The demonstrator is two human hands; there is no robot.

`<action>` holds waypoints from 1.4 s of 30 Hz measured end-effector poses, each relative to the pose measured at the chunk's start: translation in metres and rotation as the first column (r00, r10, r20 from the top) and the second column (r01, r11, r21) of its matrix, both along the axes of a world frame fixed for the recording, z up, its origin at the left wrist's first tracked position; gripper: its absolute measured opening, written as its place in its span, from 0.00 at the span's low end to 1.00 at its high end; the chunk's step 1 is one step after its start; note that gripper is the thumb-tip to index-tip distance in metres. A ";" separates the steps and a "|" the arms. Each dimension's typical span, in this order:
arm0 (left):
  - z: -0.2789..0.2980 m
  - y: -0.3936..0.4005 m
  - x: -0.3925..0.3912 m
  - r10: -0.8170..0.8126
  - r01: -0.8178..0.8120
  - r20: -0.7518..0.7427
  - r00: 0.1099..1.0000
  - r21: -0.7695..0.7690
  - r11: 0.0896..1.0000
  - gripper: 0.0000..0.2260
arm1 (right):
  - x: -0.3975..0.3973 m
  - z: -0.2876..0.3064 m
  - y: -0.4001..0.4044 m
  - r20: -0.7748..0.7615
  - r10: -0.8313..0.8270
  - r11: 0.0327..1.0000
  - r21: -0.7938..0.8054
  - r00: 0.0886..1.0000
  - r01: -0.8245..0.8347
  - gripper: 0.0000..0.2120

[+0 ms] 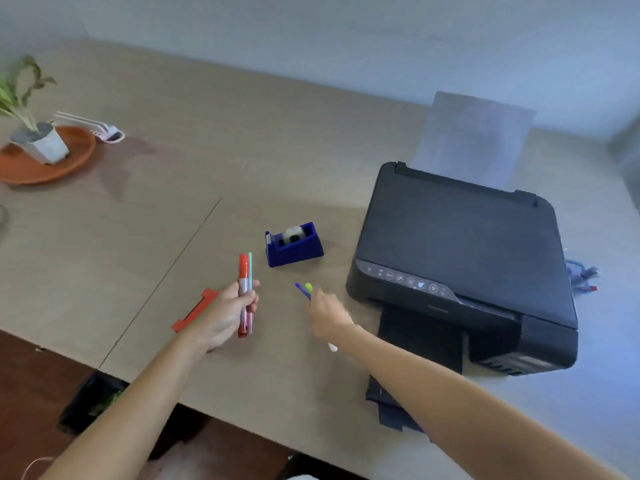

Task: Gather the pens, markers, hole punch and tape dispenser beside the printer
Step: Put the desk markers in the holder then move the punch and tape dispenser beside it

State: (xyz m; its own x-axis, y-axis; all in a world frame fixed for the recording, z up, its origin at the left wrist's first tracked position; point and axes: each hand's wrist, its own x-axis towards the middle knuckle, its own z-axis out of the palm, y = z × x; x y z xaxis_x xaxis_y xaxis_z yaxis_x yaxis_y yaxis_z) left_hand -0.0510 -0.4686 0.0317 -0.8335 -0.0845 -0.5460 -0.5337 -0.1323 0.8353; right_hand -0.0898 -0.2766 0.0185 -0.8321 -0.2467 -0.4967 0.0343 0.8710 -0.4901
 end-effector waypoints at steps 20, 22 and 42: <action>0.156 0.441 -0.142 -0.449 0.467 -0.256 0.856 0.011 0.884 0.07 | -0.046 0.148 0.473 -0.274 -0.879 0.473 -0.596 0.390 0.648 0.15; 0.149 0.480 -0.148 -0.452 0.462 -0.255 0.855 -0.022 0.886 0.08 | -0.051 0.134 0.505 -0.222 -0.921 0.386 -0.625 0.320 0.678 0.12; 0.041 0.611 -0.196 -0.527 0.475 -0.012 0.850 -0.415 0.776 0.09 | -0.151 0.027 0.569 -0.059 -0.640 0.687 -0.490 0.766 0.536 0.06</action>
State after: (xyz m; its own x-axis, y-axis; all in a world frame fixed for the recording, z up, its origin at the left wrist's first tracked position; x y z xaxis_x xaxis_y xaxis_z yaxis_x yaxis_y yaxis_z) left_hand -0.2472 0.1423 0.0726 -0.8731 0.1839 -0.4515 -0.3260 0.4685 0.8211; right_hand -0.2407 0.2925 0.0451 -0.9457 0.1926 -0.2617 0.3198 0.4084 -0.8549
